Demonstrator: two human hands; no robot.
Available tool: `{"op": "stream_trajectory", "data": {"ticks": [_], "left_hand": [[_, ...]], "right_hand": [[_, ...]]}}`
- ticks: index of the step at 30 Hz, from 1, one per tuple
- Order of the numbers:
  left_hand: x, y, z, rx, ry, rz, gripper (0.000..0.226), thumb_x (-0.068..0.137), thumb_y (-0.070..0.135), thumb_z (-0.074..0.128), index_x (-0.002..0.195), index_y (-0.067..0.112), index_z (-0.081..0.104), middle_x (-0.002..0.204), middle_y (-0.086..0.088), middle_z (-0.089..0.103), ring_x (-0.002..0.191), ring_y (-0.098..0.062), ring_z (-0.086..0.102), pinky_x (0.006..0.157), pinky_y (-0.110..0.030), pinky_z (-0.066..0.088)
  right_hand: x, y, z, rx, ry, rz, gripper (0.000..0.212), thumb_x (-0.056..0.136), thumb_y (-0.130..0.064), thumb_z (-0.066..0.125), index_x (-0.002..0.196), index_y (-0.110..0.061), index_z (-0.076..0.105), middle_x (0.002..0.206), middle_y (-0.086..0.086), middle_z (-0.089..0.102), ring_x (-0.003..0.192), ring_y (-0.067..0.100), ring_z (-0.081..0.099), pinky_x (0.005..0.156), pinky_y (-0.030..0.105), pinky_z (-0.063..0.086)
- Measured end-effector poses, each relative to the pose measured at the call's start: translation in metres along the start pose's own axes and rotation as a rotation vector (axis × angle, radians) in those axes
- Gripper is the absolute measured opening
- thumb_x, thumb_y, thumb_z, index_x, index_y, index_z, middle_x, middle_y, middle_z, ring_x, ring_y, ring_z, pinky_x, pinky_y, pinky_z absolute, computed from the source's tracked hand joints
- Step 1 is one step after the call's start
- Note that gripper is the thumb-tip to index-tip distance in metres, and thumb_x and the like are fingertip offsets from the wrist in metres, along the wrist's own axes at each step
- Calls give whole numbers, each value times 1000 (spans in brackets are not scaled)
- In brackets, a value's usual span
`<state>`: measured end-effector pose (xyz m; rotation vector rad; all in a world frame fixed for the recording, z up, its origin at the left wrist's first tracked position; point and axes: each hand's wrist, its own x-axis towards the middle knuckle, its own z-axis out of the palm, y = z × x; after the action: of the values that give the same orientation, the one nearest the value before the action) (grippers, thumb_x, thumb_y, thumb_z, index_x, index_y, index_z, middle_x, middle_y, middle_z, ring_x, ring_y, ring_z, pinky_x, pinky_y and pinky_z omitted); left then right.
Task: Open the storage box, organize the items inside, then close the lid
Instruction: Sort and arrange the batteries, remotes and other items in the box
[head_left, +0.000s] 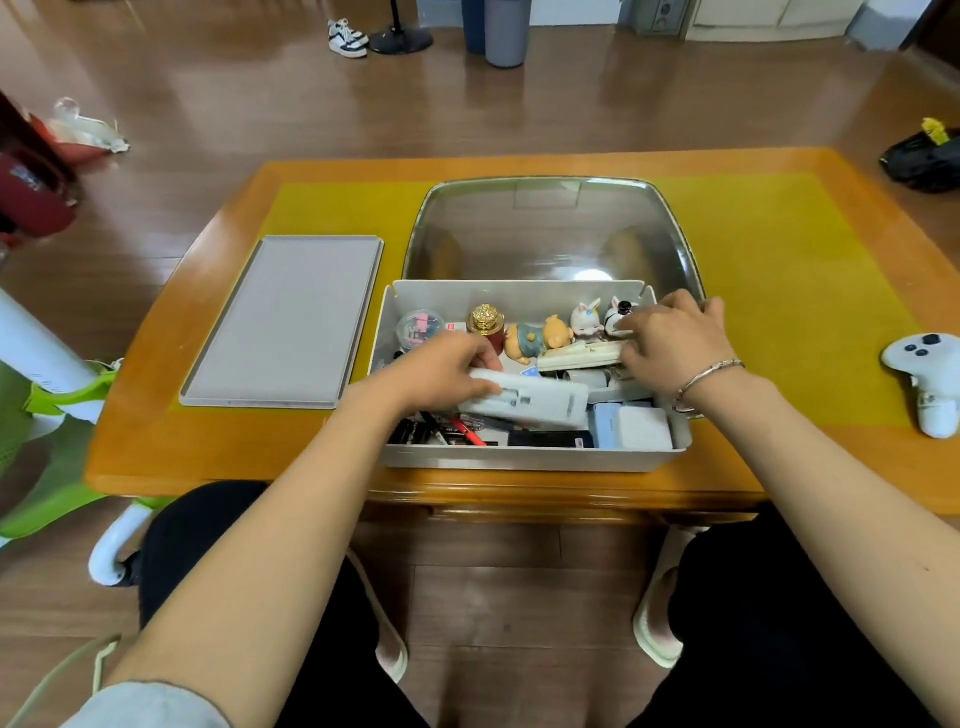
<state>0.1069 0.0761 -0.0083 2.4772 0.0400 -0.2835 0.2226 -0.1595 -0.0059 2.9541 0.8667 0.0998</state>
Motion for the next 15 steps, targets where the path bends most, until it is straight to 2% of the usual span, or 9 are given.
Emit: {"op": "stream_trajectory", "data": {"ticks": [2, 4, 7, 9, 13, 15], "left_hand": [[5, 3, -8, -85, 151, -15, 9, 90, 18, 65, 94, 25, 61, 88, 11, 61, 78, -4, 56, 62, -18, 40], [17, 10, -11, -141, 276, -17, 4, 92, 19, 62, 92, 23, 63, 87, 7, 64, 78, -7, 56, 66, -22, 41], [42, 27, -6, -127, 271, -21, 10, 93, 17, 59, 96, 12, 68, 94, -8, 69, 84, -19, 60, 73, -30, 45], [57, 37, 1, -96, 251, -18, 14, 94, 16, 59, 96, 8, 70, 95, -11, 70, 82, -18, 57, 70, -28, 41], [71, 50, 14, -183, 245, -6, 16, 95, 13, 56, 96, 3, 69, 97, -14, 70, 81, -15, 55, 67, -24, 36], [73, 50, 17, -222, 297, -26, 22, 98, 16, 50, 107, 3, 65, 107, -13, 67, 94, -21, 58, 76, -25, 38]], "right_hand": [[-2, 5, -1, 161, 171, 13, 34, 88, -23, 44, 119, -23, 58, 118, 3, 63, 112, 27, 45, 84, 39, 26], [-2, 7, -2, 298, 263, -26, 37, 90, -25, 45, 127, -24, 52, 127, 2, 58, 115, 26, 46, 88, 38, 27], [-1, 5, -3, 249, 192, -214, 54, 88, -40, 55, 139, -28, 41, 143, -1, 43, 128, 23, 39, 100, 41, 28], [2, 5, -3, 198, 128, -279, 65, 83, -46, 61, 141, -30, 38, 145, -2, 40, 131, 22, 37, 105, 42, 25], [12, 6, 4, 121, 51, -262, 57, 86, -38, 60, 139, -32, 39, 136, -2, 49, 125, 23, 40, 97, 40, 28], [15, 6, 7, 99, 28, -214, 50, 90, -37, 55, 138, -33, 41, 130, 0, 53, 120, 25, 43, 93, 40, 29]]}}
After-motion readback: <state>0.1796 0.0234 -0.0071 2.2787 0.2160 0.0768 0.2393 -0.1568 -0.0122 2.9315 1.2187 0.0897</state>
